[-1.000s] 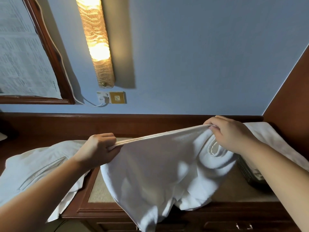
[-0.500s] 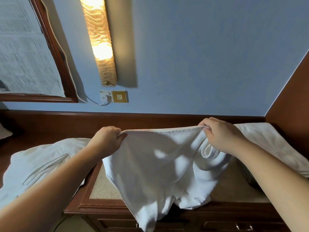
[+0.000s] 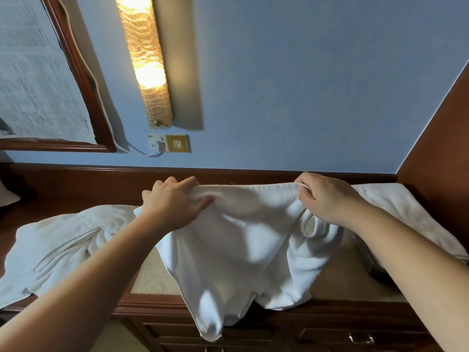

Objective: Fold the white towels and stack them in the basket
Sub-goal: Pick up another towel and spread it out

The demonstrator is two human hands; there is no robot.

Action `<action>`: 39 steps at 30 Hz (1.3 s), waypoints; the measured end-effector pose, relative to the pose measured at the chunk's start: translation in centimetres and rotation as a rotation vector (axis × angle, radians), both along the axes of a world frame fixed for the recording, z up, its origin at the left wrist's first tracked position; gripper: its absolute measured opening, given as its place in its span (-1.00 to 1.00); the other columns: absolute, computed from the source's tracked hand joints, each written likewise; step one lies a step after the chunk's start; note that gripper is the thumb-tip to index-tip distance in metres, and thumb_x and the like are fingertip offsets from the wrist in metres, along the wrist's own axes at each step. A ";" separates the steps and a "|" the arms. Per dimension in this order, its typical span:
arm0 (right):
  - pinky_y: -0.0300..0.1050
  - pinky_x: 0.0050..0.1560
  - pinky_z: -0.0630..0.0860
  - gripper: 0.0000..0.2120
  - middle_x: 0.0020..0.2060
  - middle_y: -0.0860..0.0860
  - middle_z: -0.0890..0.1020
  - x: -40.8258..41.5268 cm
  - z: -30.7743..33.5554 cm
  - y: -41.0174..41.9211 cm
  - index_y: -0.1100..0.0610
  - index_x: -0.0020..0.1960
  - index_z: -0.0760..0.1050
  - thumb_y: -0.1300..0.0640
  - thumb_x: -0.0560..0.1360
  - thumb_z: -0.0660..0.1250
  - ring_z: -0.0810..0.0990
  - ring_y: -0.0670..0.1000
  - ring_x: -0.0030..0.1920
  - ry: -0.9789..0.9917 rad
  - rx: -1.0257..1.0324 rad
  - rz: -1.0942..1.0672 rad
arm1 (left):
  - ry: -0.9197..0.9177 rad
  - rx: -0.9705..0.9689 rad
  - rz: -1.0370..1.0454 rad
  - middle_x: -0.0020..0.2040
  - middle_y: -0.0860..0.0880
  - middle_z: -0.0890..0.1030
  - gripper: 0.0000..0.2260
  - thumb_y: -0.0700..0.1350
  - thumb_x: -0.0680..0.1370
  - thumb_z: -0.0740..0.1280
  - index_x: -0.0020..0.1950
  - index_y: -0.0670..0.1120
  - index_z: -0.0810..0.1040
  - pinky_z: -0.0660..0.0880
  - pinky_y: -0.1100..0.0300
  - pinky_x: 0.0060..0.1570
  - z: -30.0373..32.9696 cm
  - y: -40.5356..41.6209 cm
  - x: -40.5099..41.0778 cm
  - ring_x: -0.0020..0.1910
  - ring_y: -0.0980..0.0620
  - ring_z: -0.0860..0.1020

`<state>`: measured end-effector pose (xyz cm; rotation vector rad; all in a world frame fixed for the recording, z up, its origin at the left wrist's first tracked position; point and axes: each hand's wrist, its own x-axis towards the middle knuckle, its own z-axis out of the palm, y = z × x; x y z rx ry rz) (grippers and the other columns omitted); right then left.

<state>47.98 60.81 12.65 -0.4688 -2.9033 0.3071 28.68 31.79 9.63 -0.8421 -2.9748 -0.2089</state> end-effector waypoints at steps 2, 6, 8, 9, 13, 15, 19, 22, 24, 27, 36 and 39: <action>-0.03 -0.08 0.44 -0.89 -0.11 -0.20 0.56 0.8 0.2 0.1 -0.10 0.02 0.44 -0.05 0.68 0.16 0.54 -0.02 -0.09 0.016 -0.038 0.028 | 0.084 0.076 0.037 0.00 0.03 0.42 -0.68 0.39 0.60 0.17 0.16 0.23 0.49 0.30 -0.12 0.02 0.4 -0.2 0.9 0.13 -0.18 0.45; -0.12 -0.11 0.46 -0.85 -0.08 -0.25 0.61 2.2 1.1 -0.2 -0.17 0.08 0.53 -0.22 0.61 0.33 0.57 -0.16 -0.07 0.049 -0.127 0.082 | 0.333 0.290 -0.078 -0.10 -0.11 0.46 -0.82 0.01 0.60 0.39 -0.11 -0.07 0.56 0.44 -0.18 0.03 0.7 -1.0 2.3 -0.09 -0.26 0.43; -0.15 -0.16 0.48 -0.83 -0.13 -0.21 0.65 2.8 1.8 -0.7 -0.16 0.04 0.57 -0.22 0.56 0.41 0.59 -0.17 -0.12 0.056 -0.177 0.097 | 0.303 0.410 -0.081 -0.15 -0.10 0.39 -0.77 -0.16 0.59 0.38 -0.21 -0.13 0.41 0.45 -0.13 -0.13 1.4 -1.3 3.5 -0.21 -0.16 0.35; -0.13 -0.18 0.50 -0.81 -0.19 -0.19 0.66 3.0 2.2 -0.7 -0.14 -0.01 0.59 -0.22 0.52 0.45 0.60 -0.14 -0.17 0.043 -0.202 0.098 | 0.261 0.464 -0.045 -0.14 -0.09 0.36 -0.77 -0.20 0.60 0.35 -0.20 -0.13 0.35 0.39 -0.08 -0.19 1.8 -1.3 4.0 -0.23 -0.15 0.33; -0.05 -0.26 0.36 -0.72 -0.38 -0.08 0.57 4.5 4.4 -0.9 0.00 -0.17 0.59 -0.19 0.47 0.51 0.50 0.02 -0.32 -0.077 -0.212 0.134 | 0.259 0.487 0.088 -0.08 -0.06 0.37 -0.89 -0.17 0.66 0.17 -0.06 -0.12 0.31 0.28 -0.03 -0.23 3.5 -1.9 7.0 -0.25 -0.17 0.33; -0.06 -0.23 0.39 -0.81 -0.34 -0.07 0.61 5.2 5.8 -0.8 -0.05 -0.18 0.59 -0.12 0.50 0.51 0.56 0.02 -0.27 -0.109 -0.167 0.137 | 0.324 0.488 0.069 -0.16 -0.04 0.41 -0.90 -0.13 0.64 0.18 -0.06 -0.09 0.32 0.29 0.01 -0.27 4.9 -2.5 8.2 -0.30 -0.18 0.34; -0.15 -0.25 0.38 -0.79 -0.28 -0.12 0.57 7.5 7.5 -0.5 -0.08 -0.18 0.49 -0.04 0.56 0.47 0.53 -0.09 -0.23 -0.095 -0.016 0.082 | 0.486 0.501 -0.191 -0.35 0.05 0.49 -0.87 0.02 0.48 0.32 -0.07 -0.02 0.53 0.38 0.10 -0.33 7.5 -5.4 9.0 -0.37 -0.20 0.48; -0.07 -0.14 0.49 -0.85 -0.22 -0.11 0.61 9.3 7.3 -1.1 -0.03 -0.09 0.55 -0.07 0.59 0.42 0.58 -0.01 -0.15 -0.061 0.017 0.017 | 0.428 0.437 -0.360 -0.31 0.10 0.57 -0.70 0.28 0.47 0.46 -0.04 0.07 0.64 0.41 0.14 -0.25 8.7 -7.7 9.4 -0.30 -0.11 0.58; -0.01 -0.11 0.50 -0.87 -0.19 -0.12 0.62 10.1 6.9 -2.3 -0.05 -0.08 0.55 -0.06 0.61 0.37 0.59 0.04 -0.11 -0.018 0.005 -0.022 | 0.394 0.468 -0.412 -0.24 0.14 0.63 -0.65 0.40 0.47 0.40 0.00 0.15 0.66 0.44 0.18 -0.24 8.8 -8.9 9.4 -0.24 -0.04 0.61; -0.03 -0.10 0.46 -0.86 -0.13 -0.10 0.63 11.2 6.0 -4.6 -0.02 -0.06 0.54 0.06 0.66 0.27 0.58 0.06 -0.05 0.092 -0.122 -0.069 | 0.465 0.507 -0.485 -0.29 0.20 0.50 -0.63 0.37 0.54 0.26 -0.02 0.10 0.62 0.44 0.15 -0.30 8.4 -10.7 9.8 -0.29 -0.06 0.58; -0.10 -0.13 0.51 -0.86 -0.20 -0.15 0.66 15.5 3.6 -9.7 -0.10 -0.09 0.54 -0.05 0.64 0.33 0.63 -0.11 -0.10 0.294 -0.261 -0.008 | 0.609 0.426 -0.492 -0.23 0.04 0.57 -0.70 0.20 0.63 0.24 0.00 -0.01 0.57 0.40 0.11 -0.39 7.2 -14.7 11.1 -0.34 -0.16 0.52; -0.04 -0.27 0.43 -0.47 -0.39 -0.15 0.59 16.5 3.1 -9.0 0.06 -0.25 0.50 -0.43 0.45 0.37 0.55 -0.09 -0.32 0.234 -0.202 -0.035 | 0.678 0.358 -0.455 -0.28 0.04 0.59 -0.70 0.21 0.63 0.22 0.00 0.01 0.56 0.31 0.16 -0.40 6.3 -16.3 11.7 -0.40 -0.20 0.55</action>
